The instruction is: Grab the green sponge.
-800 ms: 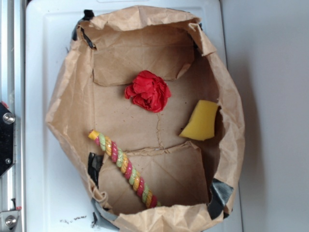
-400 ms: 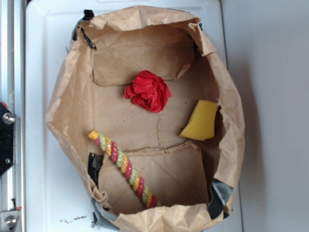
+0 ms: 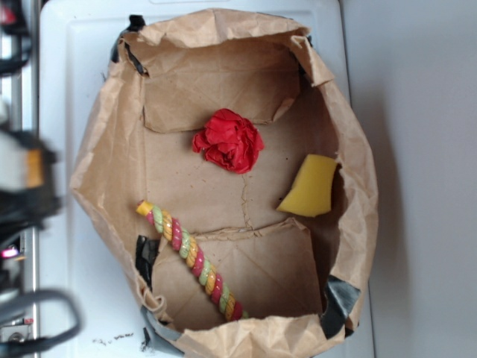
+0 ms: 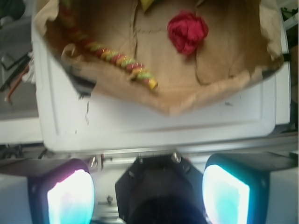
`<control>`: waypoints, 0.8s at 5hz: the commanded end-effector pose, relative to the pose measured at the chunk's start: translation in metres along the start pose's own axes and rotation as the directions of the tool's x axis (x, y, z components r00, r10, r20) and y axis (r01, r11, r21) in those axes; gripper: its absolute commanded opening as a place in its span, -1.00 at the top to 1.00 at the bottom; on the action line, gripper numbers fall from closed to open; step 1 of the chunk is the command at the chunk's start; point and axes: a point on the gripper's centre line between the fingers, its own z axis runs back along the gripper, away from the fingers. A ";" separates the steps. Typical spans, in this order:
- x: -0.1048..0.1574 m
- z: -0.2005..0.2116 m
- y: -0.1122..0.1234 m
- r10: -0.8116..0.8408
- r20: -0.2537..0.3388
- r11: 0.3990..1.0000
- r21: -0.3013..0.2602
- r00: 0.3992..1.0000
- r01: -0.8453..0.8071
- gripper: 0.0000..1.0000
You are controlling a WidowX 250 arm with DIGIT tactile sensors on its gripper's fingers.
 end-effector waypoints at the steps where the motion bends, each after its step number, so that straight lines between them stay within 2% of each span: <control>1: 0.058 -0.005 0.014 0.002 0.134 1.000 -0.009 0.991 -0.001 -1.00; 3: 0.094 -0.019 0.015 -0.007 0.182 1.000 -0.012 0.983 0.010 -1.00; 4: 0.105 -0.032 0.018 -0.014 0.201 1.000 0.016 0.979 0.011 -1.00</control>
